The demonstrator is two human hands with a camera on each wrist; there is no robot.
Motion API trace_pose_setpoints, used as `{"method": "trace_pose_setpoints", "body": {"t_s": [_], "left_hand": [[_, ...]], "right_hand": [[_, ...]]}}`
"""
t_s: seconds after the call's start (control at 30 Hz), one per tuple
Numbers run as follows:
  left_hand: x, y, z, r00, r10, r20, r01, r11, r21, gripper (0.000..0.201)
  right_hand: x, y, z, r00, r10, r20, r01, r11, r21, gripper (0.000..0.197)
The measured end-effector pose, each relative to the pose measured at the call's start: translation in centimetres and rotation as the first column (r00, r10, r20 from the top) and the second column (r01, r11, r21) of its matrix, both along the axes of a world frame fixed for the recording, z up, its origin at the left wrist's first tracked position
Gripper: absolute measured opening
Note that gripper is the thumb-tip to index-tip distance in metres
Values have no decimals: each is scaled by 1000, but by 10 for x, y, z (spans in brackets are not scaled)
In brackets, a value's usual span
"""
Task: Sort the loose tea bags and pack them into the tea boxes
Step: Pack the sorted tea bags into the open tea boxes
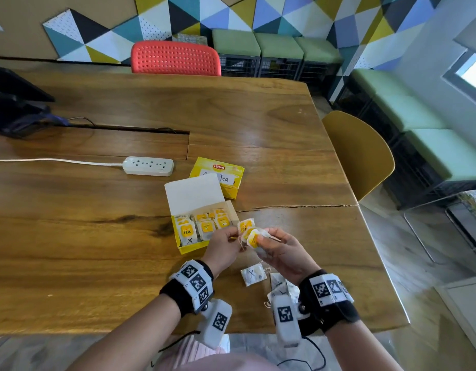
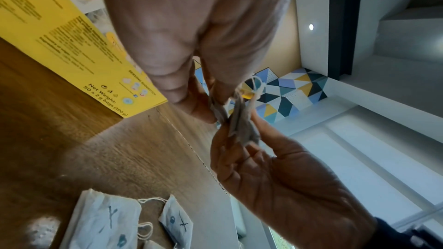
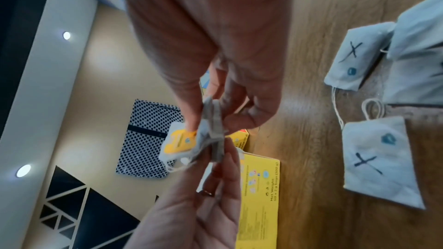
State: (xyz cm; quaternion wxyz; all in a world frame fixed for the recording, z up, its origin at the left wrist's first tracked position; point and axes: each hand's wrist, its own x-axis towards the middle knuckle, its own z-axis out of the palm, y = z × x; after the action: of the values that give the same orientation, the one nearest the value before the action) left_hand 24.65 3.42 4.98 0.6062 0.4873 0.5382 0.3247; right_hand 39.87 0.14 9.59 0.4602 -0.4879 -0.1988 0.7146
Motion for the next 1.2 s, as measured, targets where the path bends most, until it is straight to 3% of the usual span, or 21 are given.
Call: {"method": "trace_pose_setpoints", "body": {"t_s": [0.13,0.3,0.43,0.6,0.67,0.8,0.97,1.1,1.2], "left_hand": [[1,-4,1,993,60,106,-54,997,-50,17],[0,-5,4,972,108,207,-75,984,-160,18],[0,-3,1,965,151,216,-101,968,-228,31],[0,-6,5,978,121,172,-91,981,-170,13],[-1,-6,3,985,122,120,-109,988,-113,8],[-1,-2,2,988,148,43,-145,987,-65,7],[-7,6,-7,977,186,-100,-188,982,-7,34],[-8,8,-4,989,146,-12,-146,986,-79,27],[-7,5,3,996,34,83,-24,994,-108,18]], "right_hand": [[-4,0,-6,986,-98,135,96,995,24,8],[-2,4,-13,941,-106,321,88,994,69,8],[-5,6,-16,893,-103,439,71,994,88,14],[-7,7,-21,819,-78,568,26,995,100,26],[-7,7,-22,809,-58,584,19,997,74,30],[-7,5,-19,887,2,462,9,1000,-21,35],[6,3,-17,858,104,503,-73,994,-80,43],[20,7,-10,840,73,538,-103,994,26,34],[21,14,-10,781,97,616,-169,984,60,31]]}}
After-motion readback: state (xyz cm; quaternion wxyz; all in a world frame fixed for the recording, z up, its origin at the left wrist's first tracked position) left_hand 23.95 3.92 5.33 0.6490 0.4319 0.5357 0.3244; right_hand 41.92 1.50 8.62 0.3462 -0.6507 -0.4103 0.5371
